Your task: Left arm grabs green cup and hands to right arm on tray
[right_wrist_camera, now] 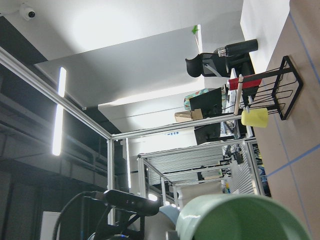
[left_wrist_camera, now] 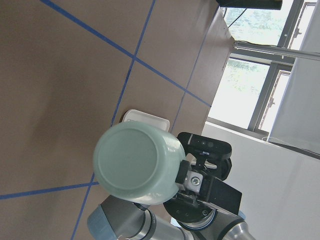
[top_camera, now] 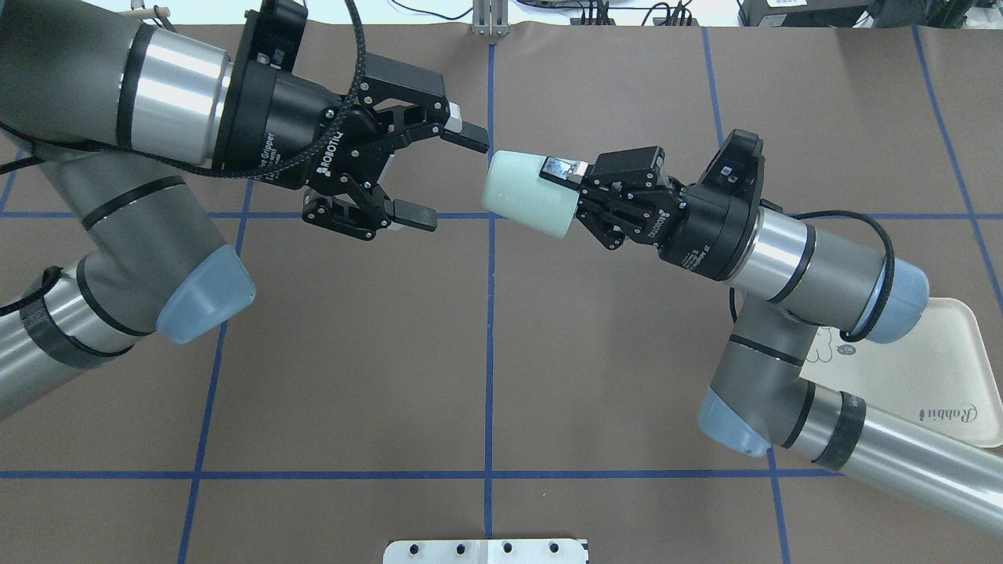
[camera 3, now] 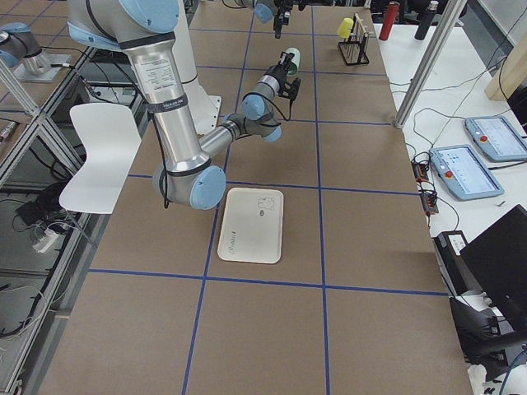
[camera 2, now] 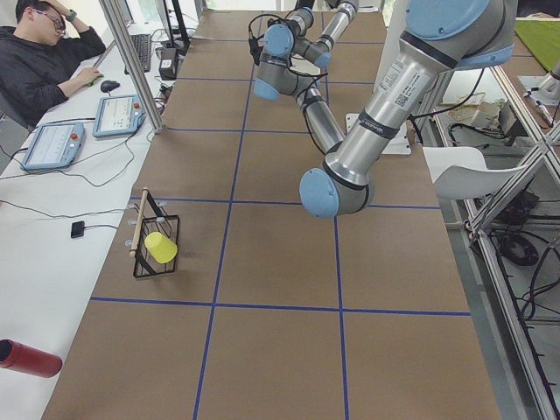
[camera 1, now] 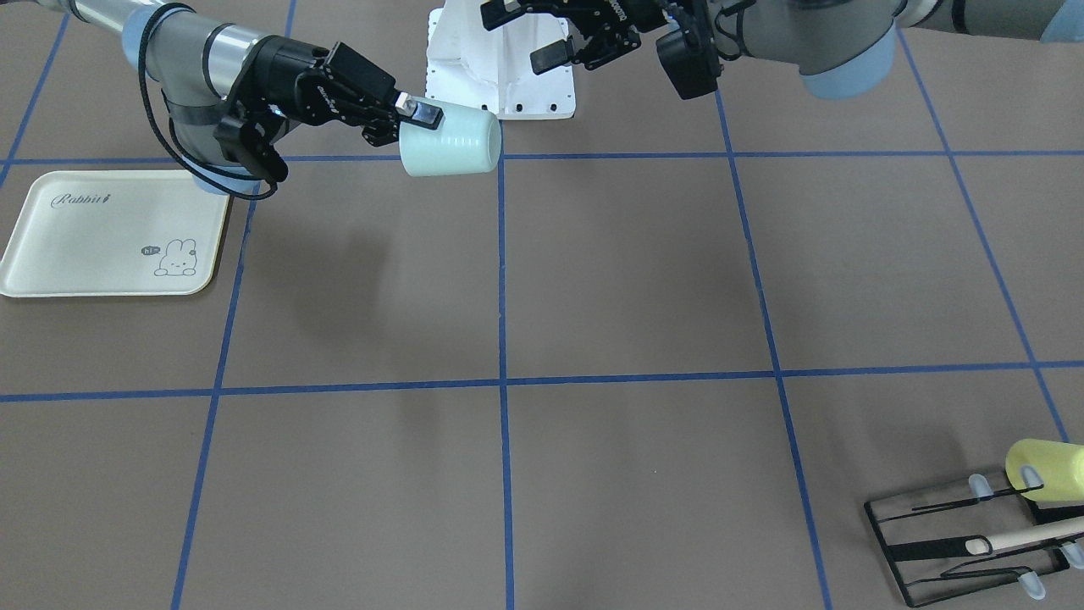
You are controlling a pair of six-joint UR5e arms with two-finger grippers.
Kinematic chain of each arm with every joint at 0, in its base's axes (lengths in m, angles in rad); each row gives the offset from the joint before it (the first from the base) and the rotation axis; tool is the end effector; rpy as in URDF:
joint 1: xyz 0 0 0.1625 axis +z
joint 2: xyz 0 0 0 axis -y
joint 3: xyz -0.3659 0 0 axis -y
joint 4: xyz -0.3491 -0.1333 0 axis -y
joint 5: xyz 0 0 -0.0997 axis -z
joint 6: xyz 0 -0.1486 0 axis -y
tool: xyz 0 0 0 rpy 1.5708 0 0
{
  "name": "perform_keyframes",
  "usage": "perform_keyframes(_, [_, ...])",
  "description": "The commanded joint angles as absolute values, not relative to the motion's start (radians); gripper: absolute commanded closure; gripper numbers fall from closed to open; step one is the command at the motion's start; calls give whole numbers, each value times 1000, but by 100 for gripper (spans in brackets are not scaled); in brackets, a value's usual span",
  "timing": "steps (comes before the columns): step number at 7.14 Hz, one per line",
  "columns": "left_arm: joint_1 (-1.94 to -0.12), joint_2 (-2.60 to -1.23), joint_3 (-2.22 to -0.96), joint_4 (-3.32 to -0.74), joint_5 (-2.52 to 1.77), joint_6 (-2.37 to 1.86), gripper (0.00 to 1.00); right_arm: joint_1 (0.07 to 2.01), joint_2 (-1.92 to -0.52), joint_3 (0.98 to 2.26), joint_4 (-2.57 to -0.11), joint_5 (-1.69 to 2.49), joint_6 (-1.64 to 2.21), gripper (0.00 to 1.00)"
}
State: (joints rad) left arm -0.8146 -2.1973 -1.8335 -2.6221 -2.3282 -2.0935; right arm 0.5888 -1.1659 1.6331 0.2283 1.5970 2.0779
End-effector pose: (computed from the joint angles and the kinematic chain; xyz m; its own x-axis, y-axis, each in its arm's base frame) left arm 0.3198 -0.3845 0.0558 -0.2593 -0.2538 -0.9319 -0.0466 0.9670 -0.2504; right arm -0.3489 -0.3886 0.1699 -0.7273 0.0981 0.6793 -0.2119 0.9093 -0.3582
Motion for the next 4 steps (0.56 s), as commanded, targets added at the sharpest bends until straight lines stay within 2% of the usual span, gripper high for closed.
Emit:
perform_keyframes(1, [-895, -2143, -1829, -2593, -2345, -1949, 0, 711, -1167, 1634, 77, 1763, 2079, 100])
perform_keyframes(4, [-992, -2109, -1850, -2311, -2345, -1587, 0, 878, -1151, 1635, -146, 2022, 2045, 100])
